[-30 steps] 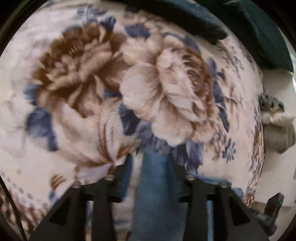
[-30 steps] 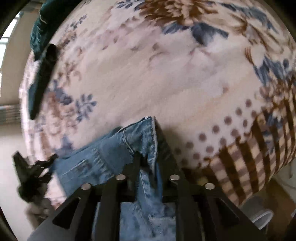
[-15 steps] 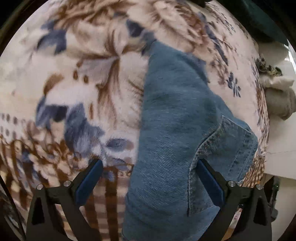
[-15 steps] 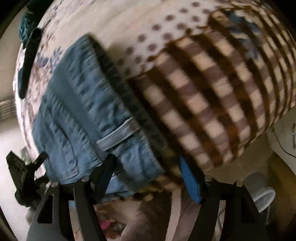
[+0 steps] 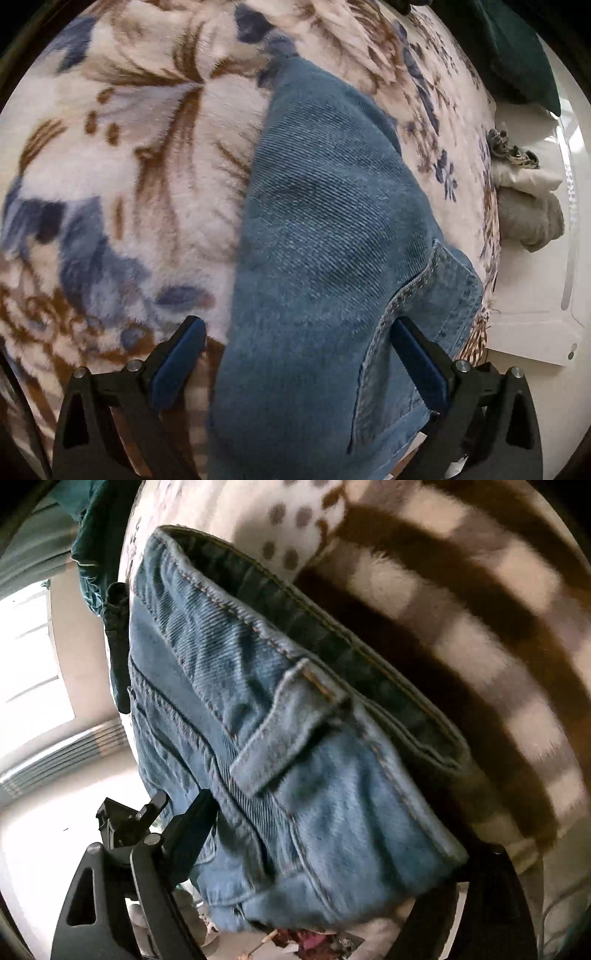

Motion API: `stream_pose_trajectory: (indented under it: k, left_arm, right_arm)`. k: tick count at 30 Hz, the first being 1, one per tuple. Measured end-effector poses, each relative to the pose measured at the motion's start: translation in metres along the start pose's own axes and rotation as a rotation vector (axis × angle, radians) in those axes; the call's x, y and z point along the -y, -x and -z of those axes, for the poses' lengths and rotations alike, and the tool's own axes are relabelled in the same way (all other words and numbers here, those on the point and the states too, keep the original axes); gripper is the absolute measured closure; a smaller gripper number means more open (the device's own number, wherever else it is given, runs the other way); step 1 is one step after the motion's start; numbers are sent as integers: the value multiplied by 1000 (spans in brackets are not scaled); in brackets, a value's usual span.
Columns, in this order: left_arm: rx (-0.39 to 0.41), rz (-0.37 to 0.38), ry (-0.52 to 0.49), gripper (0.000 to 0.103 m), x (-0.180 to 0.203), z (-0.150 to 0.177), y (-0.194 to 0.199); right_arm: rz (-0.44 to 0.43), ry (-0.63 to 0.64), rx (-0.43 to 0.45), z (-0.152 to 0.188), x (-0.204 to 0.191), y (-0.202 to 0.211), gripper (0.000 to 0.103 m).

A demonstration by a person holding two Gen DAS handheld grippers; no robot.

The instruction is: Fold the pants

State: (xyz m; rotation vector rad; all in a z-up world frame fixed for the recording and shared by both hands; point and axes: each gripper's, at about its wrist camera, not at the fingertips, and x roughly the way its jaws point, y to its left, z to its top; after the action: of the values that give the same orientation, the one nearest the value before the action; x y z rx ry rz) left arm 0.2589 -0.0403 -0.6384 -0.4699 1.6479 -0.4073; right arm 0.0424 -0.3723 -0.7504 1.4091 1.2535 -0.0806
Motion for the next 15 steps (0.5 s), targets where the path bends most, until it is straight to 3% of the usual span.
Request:
stream_pose_trajectory:
  k: [2,4,6,8,11,15]
  left_arm:
    - [-2,0,3,0,-5,1,4]
    - [2,-10,-6,0,-2,3,12]
    - [34,-47,-38,0,5,4,25]
    - [88,-89,-81,0,19,2,44]
    - [144,-118,-112,0,34,-9,58]
    - [162,-136,-126,0,44,-32,50]
  right_arm:
    - [15,10,-2,4,-5,4,16]
    - [134,85,-35,7,-23,15,22]
    - [271,164,29,9,-46,43,22]
    - [345,225,128,9,-66,74,22]
    - [393,315,251,-6,-94,96,22]
    - [343,331,171,-68,-117,61,22]
